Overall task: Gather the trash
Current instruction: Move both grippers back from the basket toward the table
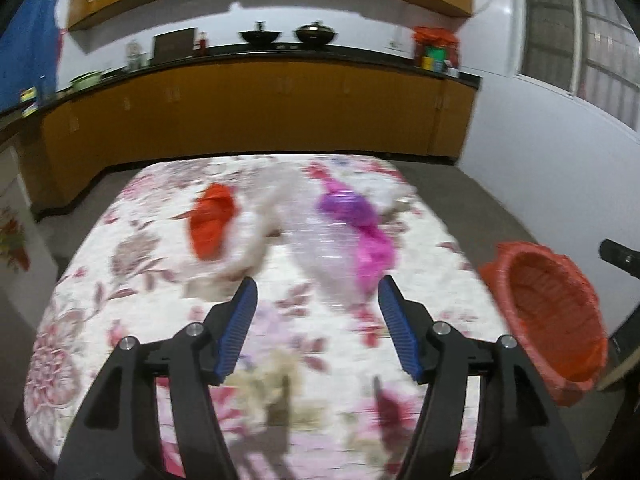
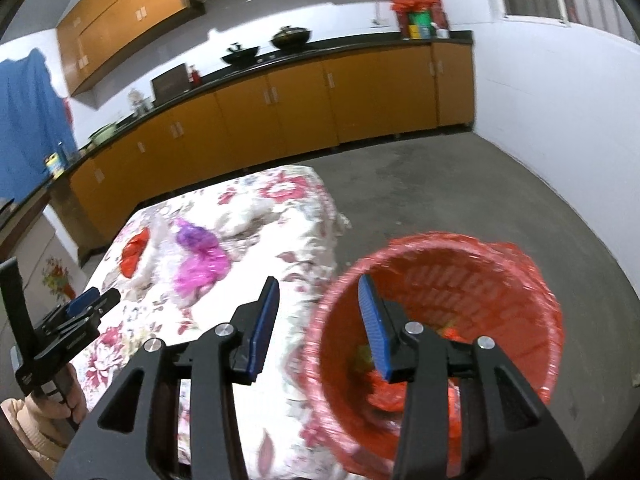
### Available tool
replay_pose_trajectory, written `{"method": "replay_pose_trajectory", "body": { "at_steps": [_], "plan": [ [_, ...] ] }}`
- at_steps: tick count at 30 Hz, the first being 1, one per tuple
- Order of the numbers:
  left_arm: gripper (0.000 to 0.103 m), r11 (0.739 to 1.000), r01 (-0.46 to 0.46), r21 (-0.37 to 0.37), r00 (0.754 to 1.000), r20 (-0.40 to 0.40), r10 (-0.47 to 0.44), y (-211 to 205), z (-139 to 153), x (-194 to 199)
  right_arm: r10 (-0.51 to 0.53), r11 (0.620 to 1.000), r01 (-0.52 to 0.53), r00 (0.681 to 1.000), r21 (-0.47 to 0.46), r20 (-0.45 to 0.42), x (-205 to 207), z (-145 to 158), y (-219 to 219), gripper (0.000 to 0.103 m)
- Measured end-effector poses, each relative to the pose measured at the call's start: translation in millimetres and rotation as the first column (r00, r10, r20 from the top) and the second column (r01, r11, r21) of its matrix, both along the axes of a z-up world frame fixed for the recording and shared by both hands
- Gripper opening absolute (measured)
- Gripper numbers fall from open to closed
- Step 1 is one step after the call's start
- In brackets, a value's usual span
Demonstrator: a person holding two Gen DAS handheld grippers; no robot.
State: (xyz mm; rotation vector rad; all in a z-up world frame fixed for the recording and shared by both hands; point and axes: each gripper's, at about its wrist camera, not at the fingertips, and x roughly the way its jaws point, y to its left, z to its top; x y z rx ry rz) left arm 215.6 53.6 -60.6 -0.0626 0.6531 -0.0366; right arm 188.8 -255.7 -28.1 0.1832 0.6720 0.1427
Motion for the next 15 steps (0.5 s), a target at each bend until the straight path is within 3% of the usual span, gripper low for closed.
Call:
{"method": "replay_pose_trajectory", "body": {
  "at_steps": [7, 15],
  "plan": [
    [0.068, 0.993, -0.116, 0.014, 0.993, 0.011, 0.116, 47.7, -1.8, -1.2, 0.108, 0.994, -0.107, 0.994, -0.023, 0.006, 19.3, 4.0, 55.1, 0.043],
    [0.069, 0.984, -0.18, -0.011, 0.984, 0.008, 0.18, 80.7, -5.8, 0.7, 0.225, 0.973, -0.225, 0.974, -0.051, -0.012, 44.8, -4.6, 125.5, 0.043]
  ]
}}
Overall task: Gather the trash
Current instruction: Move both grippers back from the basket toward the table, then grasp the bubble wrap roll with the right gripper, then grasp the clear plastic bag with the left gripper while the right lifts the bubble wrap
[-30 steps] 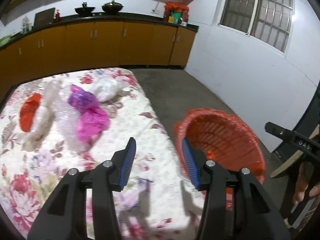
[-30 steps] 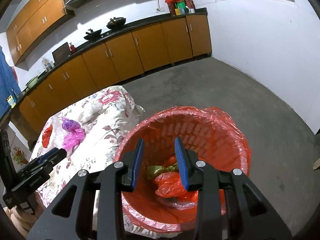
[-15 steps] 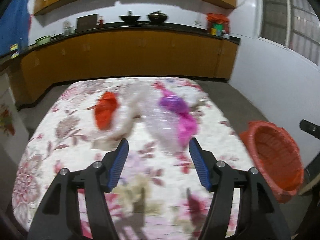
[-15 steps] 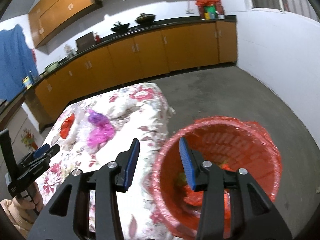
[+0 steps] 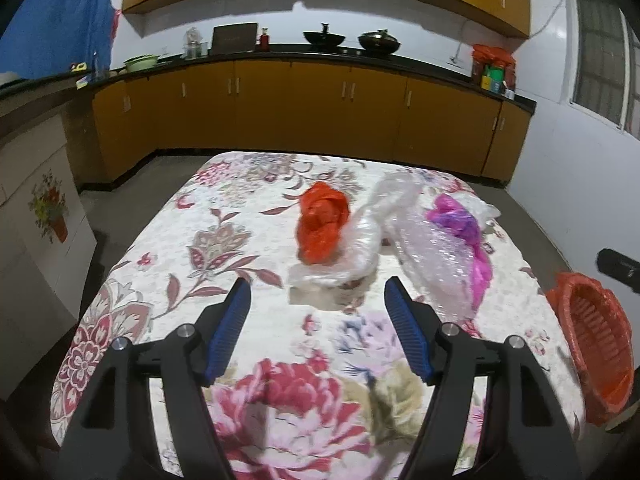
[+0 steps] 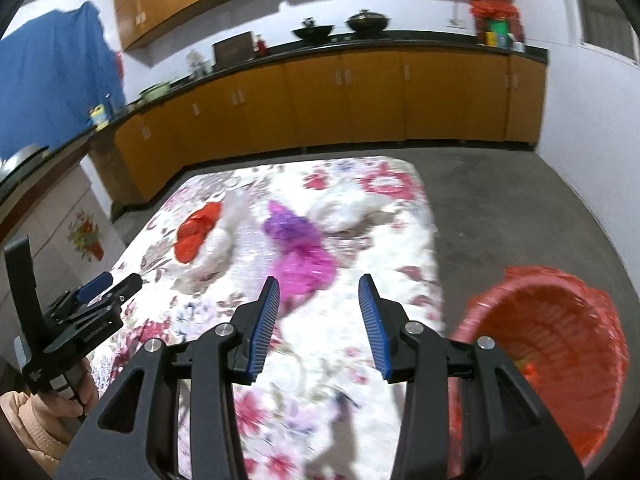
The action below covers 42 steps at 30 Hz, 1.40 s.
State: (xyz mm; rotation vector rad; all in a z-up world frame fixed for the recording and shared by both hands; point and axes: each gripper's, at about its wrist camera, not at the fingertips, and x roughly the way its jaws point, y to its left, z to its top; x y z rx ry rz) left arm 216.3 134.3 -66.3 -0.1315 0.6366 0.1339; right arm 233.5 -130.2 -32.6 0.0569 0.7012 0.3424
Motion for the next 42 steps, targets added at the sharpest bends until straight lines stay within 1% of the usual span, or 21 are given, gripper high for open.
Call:
{"method": "replay_pose_trajectory", "body": {
  "at_steps": [3, 6, 10, 13, 19, 21, 22, 23, 24, 26, 29, 37, 42],
  "plan": [
    [0.069, 1.0, -0.02, -0.007, 1.0, 0.0, 0.02, 13.0, -2.0, 0.7, 0.041, 0.999, -0.042, 0.999, -0.022, -0.004, 9.0, -6.3, 26.5, 0.043],
    [0.069, 0.999, -0.037, -0.01, 0.999, 0.002, 0.037, 23.0, -3.6, 2.4, 0.069, 0.997, -0.07, 0.997, -0.019, -0.02, 22.8, -15.7, 49.1, 0.043],
    [0.068, 0.998, -0.061, -0.012, 0.998, 0.005, 0.061, 36.8, -4.2, 5.6, 0.086, 0.996, -0.086, 0.996, -0.019, -0.031, 39.8, -26.1, 73.2, 0.043],
    [0.069, 0.997, -0.077, -0.01, 0.997, 0.008, 0.077, 46.8, -4.8, 6.4, 0.091, 0.995, -0.093, 0.995, -0.046, -0.038, 54.4, -35.6, 91.9, 0.043],
    [0.068, 0.994, -0.106, -0.012, 0.994, 0.003, 0.106, 64.7, -7.9, 6.2, 0.09, 0.991, -0.1, 0.99, -0.092, -0.112, 81.7, -63.3, 111.7, 0.043],
    [0.068, 0.993, -0.113, -0.016, 0.994, -0.002, 0.113, 69.0, -10.0, 6.5, 0.088, 0.988, -0.103, 0.988, -0.117, -0.126, 84.6, -71.0, 115.4, 0.041],
    [0.068, 0.993, -0.115, -0.017, 0.993, -0.004, 0.115, 69.9, -10.8, 7.0, 0.087, 0.986, -0.104, 0.988, -0.131, -0.131, 85.3, -74.5, 117.0, 0.033],
    [0.068, 0.993, -0.116, -0.018, 0.993, -0.007, 0.116, 71.0, -11.7, 7.2, 0.088, 0.984, -0.108, 0.986, -0.142, -0.14, 86.0, -77.5, 118.6, 0.017],
    [0.068, 0.993, -0.116, -0.02, 0.993, -0.008, 0.116, 71.7, -12.4, 7.3, 0.091, 0.983, -0.113, 0.985, -0.147, -0.146, 86.2, -79.2, 119.3, 0.011],
    [0.069, 0.993, -0.116, -0.021, 0.993, -0.009, 0.116, 72.4, -13.1, 6.7, 0.103, 0.983, -0.122, 0.984, -0.135, -0.142, 83.0, -77.6, 117.4, 0.008],
    [0.069, 0.993, -0.116, -0.026, 0.993, -0.01, 0.116, 72.3, -14.2, 6.5, 0.121, 0.984, -0.134, 0.986, -0.113, -0.118, 74.1, -68.9, 114.3, 0.007],
    [0.068, 0.994, -0.107, -0.034, 0.994, -0.007, 0.107, 67.8, -11.7, 4.5, 0.157, 0.988, -0.157, 0.987, -0.009, -0.037, 48.0, -33.0, 97.3, 0.006],
    [0.068, 0.995, -0.093, -0.035, 0.996, -0.004, 0.093, 62.4, -8.9, 4.9, 0.151, 0.988, -0.152, 0.988, 0.039, 0.009, 34.2, -12.7, 84.4, 0.006]
  ]
}}
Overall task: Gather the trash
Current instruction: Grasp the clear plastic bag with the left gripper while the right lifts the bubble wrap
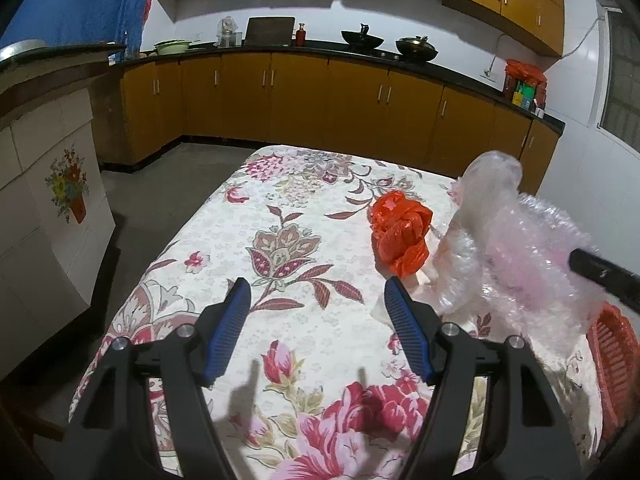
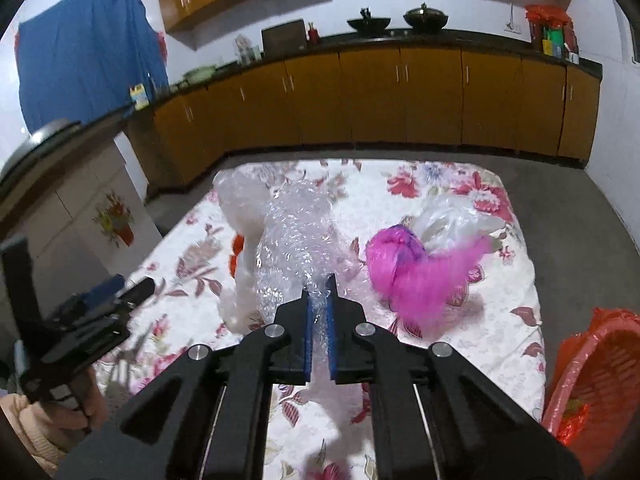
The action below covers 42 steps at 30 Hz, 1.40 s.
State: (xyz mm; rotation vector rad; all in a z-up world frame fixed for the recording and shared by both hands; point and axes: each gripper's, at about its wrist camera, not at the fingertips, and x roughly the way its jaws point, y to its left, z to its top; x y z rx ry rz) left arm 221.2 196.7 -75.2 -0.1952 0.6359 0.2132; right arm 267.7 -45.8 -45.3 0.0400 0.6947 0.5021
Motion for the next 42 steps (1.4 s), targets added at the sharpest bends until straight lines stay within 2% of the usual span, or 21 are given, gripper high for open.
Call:
{"method": "replay_pose_trajectory", "body": {
  "at_steps": [5, 10, 16, 22, 30, 35, 37, 42],
  "plan": [
    [0.069, 1.0, 0.023, -0.001, 1.0, 0.005, -0.023, -8.8, 3.1, 2.1, -0.029, 1.0, 0.028, 0.999, 0.012, 0.037, -11.7, 13.5, -12.6, 0.006],
    [0.069, 0.999, 0.05, -0.003, 0.999, 0.01, -0.05, -18.6, 5.6, 1.6, -0.085, 0.995, 0.088, 0.995, -0.048, 0.051, -25.7, 12.0, -33.7, 0.005],
    [0.068, 0.995, 0.103, -0.013, 0.995, 0.009, -0.103, -36.9, 6.4, 4.0, -0.173, 0.985, 0.173, 0.983, -0.006, 0.059, -40.5, 18.1, -74.7, 0.005],
    [0.069, 0.985, 0.17, -0.029, 0.985, -0.006, -0.171, -73.8, 4.0, 19.0, -0.224, 0.974, 0.22, 0.969, 0.047, 0.103, -53.1, 32.8, -99.0, 0.005],
    [0.068, 0.977, 0.213, 0.008, 0.974, -0.085, -0.212, -125.2, -15.0, 60.9, -0.289, 0.956, 0.282, 0.95, 0.076, 0.116, -64.9, 39.8, -128.8, 0.005],
    [0.068, 0.975, 0.22, -0.01, 0.963, -0.158, -0.219, -140.8, -32.6, 82.8, -0.337, 0.94, 0.329, 0.936, 0.089, 0.102, -67.4, 37.6, -150.1, 0.005],
    [0.064, 0.974, 0.225, -0.005, 0.958, -0.179, -0.222, -144.8, -39.4, 87.5, -0.349, 0.936, 0.342, 0.932, 0.089, 0.096, -67.4, 35.8, -155.1, 0.005],
    [0.036, 0.971, 0.233, -0.053, 0.938, -0.252, -0.239, -148.1, -61.4, 95.7, -0.365, 0.929, 0.357, 0.928, 0.097, 0.08, -66.0, 29.4, -165.3, 0.005]
  ]
}}
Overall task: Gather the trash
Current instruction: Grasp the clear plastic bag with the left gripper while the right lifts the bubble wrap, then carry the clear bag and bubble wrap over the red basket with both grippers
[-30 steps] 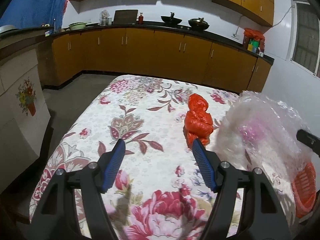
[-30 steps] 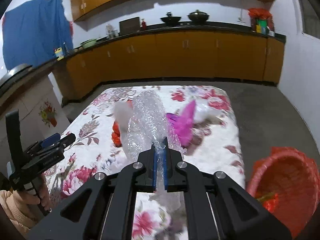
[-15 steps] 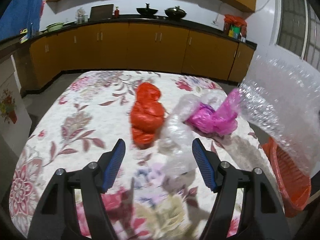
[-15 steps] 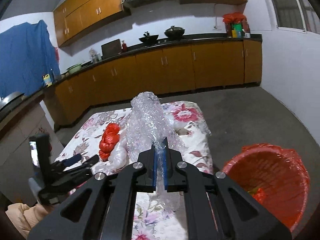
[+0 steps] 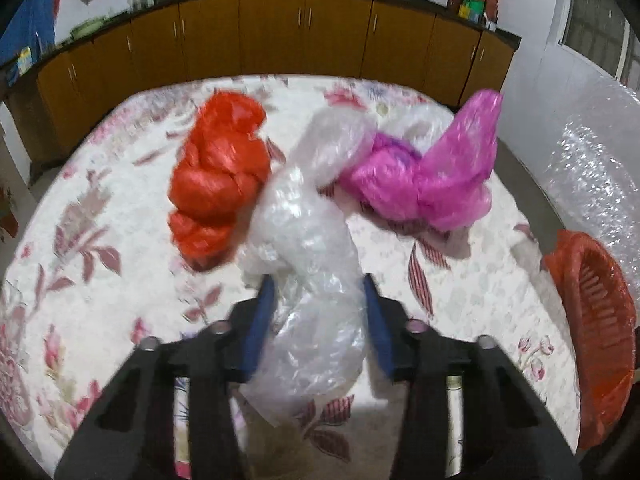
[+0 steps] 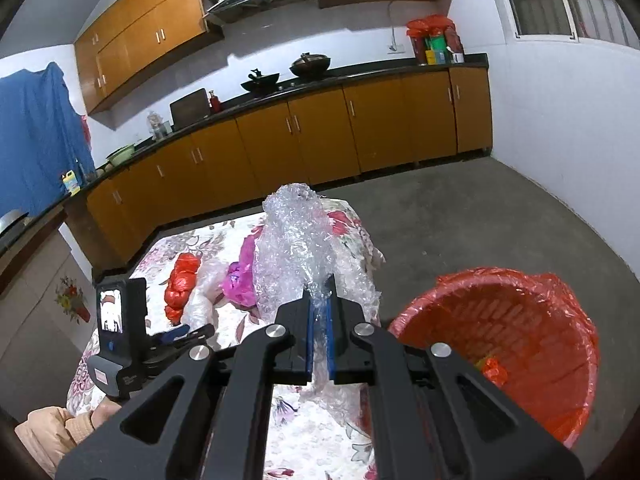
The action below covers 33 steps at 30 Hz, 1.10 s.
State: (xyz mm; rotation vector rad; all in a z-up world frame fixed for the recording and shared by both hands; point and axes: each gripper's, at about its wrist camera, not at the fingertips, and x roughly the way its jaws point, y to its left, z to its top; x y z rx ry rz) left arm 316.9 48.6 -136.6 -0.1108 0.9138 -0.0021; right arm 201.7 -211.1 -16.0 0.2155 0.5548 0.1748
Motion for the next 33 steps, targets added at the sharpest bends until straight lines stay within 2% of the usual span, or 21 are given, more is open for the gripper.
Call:
{"method": "replay_pose_trajectory", "body": {
  "at_steps": [1, 3, 7, 16, 22, 28, 33],
  "plan": [
    [0.034, 1.0, -0.004, 0.009, 1.0, 0.011, 0.004, -0.1, -0.6, -1.2, -0.002, 1.0, 0.002, 1.0, 0.002, -0.001, -0.1, -1.2, -2.1, 0.005],
    [0.02, 1.0, 0.005, -0.007, 1.0, 0.015, -0.005, -0.2, -1.2, -2.4, -0.006, 1.0, 0.006, 1.0, 0.006, -0.002, -1.3, -2.3, -5.3, 0.005],
    [0.012, 1.0, 0.019, -0.015, 0.999, 0.033, -0.018, -1.0, 0.3, -7.4, -0.013, 1.0, 0.013, 1.0, 0.01, -0.005, -3.3, -2.6, -7.5, 0.005],
    [0.008, 0.998, 0.064, 0.022, 0.994, 0.087, -0.065, -10.3, 13.9, -30.4, -0.055, 0.998, 0.055, 0.998, 0.009, 0.008, -15.4, 1.4, -17.1, 0.005],
    [0.008, 0.995, 0.097, 0.028, 0.986, 0.134, -0.1, -16.1, 35.4, -52.1, -0.108, 0.994, 0.108, 0.994, 0.016, 0.026, -30.3, 7.3, -32.9, 0.005],
    [0.008, 0.986, 0.169, 0.013, 0.967, 0.191, -0.168, -38.9, 66.5, -72.5, -0.165, 0.986, 0.165, 0.985, 0.016, 0.05, -47.4, 13.8, -51.0, 0.005],
    [0.008, 0.965, 0.262, -0.002, 0.937, 0.242, -0.253, -71.6, 91.9, -90.7, -0.213, 0.977, 0.212, 0.974, 0.014, 0.074, -64.2, 19.0, -66.1, 0.005]
  ]
}}
